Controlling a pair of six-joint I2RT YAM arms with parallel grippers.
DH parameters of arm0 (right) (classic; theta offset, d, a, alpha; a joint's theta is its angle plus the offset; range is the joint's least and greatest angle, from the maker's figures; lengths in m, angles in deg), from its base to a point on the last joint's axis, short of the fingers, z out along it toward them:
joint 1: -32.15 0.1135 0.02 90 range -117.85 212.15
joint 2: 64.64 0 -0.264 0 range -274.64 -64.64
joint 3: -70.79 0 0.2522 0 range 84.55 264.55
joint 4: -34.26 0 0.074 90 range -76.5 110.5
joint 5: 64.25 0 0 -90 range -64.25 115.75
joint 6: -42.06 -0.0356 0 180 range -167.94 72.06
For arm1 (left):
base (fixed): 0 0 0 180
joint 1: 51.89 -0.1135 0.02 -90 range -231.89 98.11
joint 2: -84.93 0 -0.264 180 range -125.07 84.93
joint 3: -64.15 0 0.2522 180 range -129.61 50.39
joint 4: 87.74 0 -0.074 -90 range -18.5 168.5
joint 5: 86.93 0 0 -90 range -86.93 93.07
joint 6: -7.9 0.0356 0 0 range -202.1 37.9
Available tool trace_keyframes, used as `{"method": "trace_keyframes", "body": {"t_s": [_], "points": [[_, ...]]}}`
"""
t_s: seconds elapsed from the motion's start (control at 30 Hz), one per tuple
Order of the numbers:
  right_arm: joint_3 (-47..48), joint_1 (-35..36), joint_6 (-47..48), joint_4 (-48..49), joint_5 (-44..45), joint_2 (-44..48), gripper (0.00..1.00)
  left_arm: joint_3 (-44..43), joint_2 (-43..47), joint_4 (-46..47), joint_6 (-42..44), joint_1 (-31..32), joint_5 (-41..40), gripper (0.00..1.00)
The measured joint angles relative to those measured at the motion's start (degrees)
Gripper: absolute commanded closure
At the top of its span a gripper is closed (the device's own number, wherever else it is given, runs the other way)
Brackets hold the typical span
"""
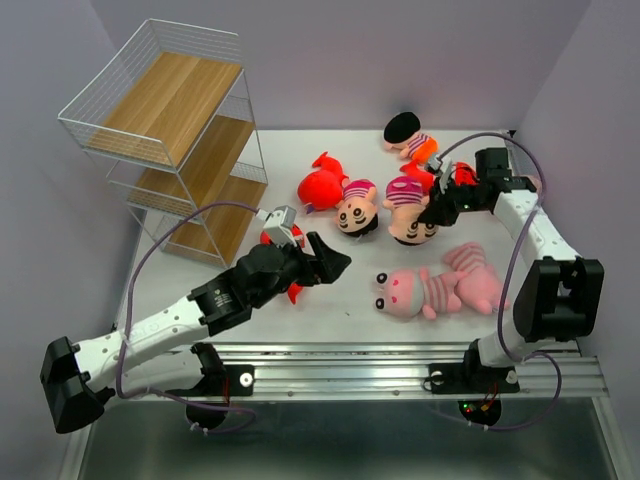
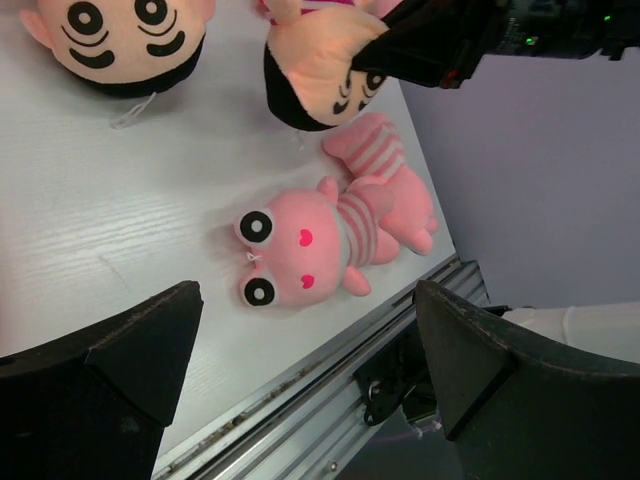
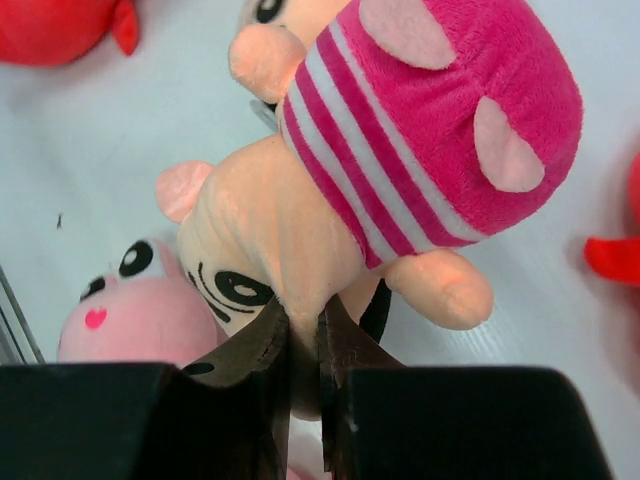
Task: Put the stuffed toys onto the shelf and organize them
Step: Grab a stuffed toy with the right arm, then pass the stuffed toy from the right arm to the left
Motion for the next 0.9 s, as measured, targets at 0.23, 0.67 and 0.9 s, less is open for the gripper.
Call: {"method": "trace_keyframes", "body": {"t_s": [0.23, 0.67, 0.9], "points": [[4.5, 0.11, 33.27, -23.15, -3.17, 3.93, 0.92, -3.65, -4.44, 0.22, 4.0, -8.11, 11.3, 0.01], [2.23, 12.96, 60.46, -37.27, 4.24, 13.35, 0.92, -15.47, -21.14, 1.51, 10.71, -13.62, 30.62, 0.01], [2.23, 15.13, 62.2, -37.62, 4.5, 14.62, 0.92, -19.93, -27.12, -1.46, 13.92, -11.28, 32.76, 0.01]]}}
